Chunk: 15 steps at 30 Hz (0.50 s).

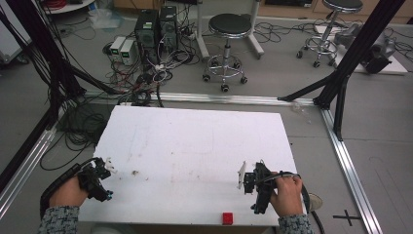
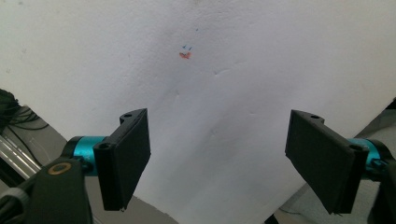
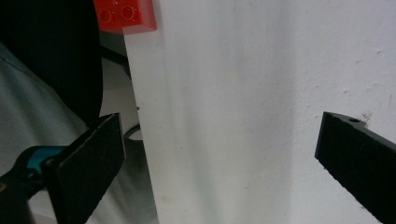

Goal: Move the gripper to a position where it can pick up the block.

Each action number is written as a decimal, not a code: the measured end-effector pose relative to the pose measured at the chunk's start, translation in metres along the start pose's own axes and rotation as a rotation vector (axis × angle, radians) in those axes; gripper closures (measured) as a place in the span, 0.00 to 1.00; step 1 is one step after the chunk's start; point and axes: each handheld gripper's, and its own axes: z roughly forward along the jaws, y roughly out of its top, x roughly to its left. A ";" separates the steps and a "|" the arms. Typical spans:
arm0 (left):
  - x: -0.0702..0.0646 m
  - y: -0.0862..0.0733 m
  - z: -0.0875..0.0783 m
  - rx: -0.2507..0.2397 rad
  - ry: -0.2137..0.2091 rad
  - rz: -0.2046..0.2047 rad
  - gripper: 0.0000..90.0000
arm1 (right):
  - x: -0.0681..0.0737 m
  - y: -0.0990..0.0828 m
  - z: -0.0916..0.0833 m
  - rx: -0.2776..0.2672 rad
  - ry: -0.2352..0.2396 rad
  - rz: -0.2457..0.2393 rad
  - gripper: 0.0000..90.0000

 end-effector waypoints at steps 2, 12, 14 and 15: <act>0.000 0.000 0.001 -0.003 0.001 0.002 0.25 | 0.002 0.003 0.002 0.005 0.001 -0.004 0.01; 0.001 0.001 0.001 0.010 -0.004 0.010 0.25 | 0.013 0.019 0.016 0.005 0.019 -0.042 0.01; 0.000 0.000 0.001 0.005 -0.003 0.008 0.25 | 0.015 0.021 0.018 0.006 0.019 -0.044 0.01; 0.000 0.000 0.002 0.000 -0.003 0.002 0.25 | 0.016 0.023 0.020 0.007 0.023 -0.047 0.01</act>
